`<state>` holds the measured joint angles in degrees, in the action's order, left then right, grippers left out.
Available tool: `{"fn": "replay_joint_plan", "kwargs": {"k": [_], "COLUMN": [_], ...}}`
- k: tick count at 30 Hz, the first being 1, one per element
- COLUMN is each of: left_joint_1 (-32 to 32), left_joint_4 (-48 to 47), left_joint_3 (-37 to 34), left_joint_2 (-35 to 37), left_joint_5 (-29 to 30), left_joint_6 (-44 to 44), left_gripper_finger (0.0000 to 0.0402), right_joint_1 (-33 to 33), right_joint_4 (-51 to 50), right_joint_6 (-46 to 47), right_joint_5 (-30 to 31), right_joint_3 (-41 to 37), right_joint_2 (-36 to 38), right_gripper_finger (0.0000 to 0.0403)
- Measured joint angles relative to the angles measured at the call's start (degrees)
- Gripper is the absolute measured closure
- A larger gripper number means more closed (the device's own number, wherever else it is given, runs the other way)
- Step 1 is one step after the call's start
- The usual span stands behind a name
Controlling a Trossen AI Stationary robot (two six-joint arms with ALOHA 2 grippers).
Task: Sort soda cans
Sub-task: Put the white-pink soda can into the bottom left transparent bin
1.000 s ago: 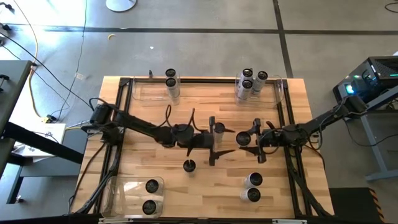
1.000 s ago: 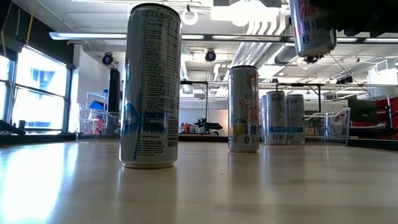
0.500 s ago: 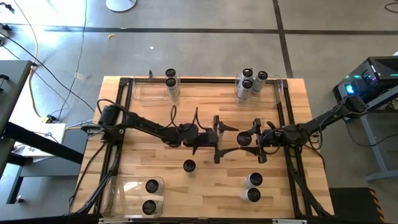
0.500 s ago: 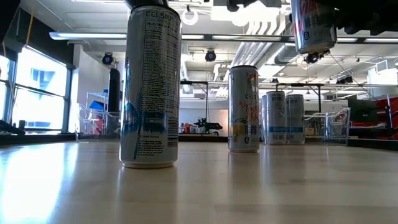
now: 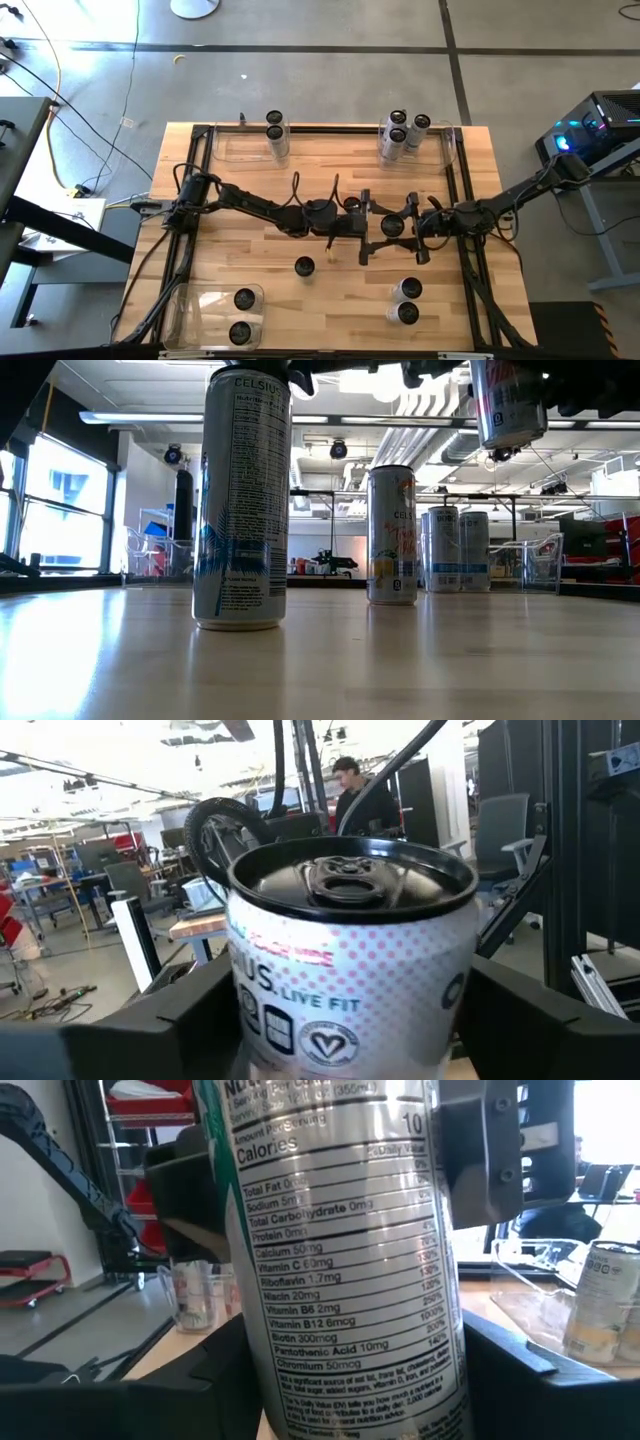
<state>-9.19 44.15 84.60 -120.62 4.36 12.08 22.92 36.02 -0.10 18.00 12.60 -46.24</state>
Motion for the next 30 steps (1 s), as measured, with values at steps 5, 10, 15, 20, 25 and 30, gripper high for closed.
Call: {"fn": "replay_joint_plan", "kwargs": {"k": [5,10,15,20,25,30], "left_joint_1": [0.11,0.63,0.47,-0.67,-3.24,-7.81], "left_joint_4": [-0.71,-1.58,-4.69,-14.49,-26.50,-35.49], "left_joint_3": [0.00,-0.02,-0.07,-0.22,-0.22,-1.26], "left_joint_2": [0.02,0.04,0.95,5.62,11.96,20.67], "left_joint_5": [-1.09,-2.20,-2.43,-1.36,11.18,27.84], "left_joint_6": [0.05,-0.62,-1.81,1.05,5.73,9.02], "left_gripper_finger": [0.0160,0.0166,0.0166,0.0166,0.0166,0.0166], "right_joint_1": [0.02,0.00,-0.12,-0.49,-2.12,-2.27], "right_joint_4": [-0.26,-2.04,-5.22,-6.01,-7.14,-8.09], "right_joint_6": [0.05,0.66,4.92,7.79,6.47,5.08], "right_joint_5": [0.20,0.50,-2.07,-0.58,8.62,16.45], "right_joint_3": [0.00,0.01,0.31,0.32,0.24,1.69], "right_joint_2": [0.00,0.07,0.04,0.30,0.70,2.94], "right_gripper_finger": [0.0166,0.0166,0.0129,0.0053,0.0040,0.0038]}}
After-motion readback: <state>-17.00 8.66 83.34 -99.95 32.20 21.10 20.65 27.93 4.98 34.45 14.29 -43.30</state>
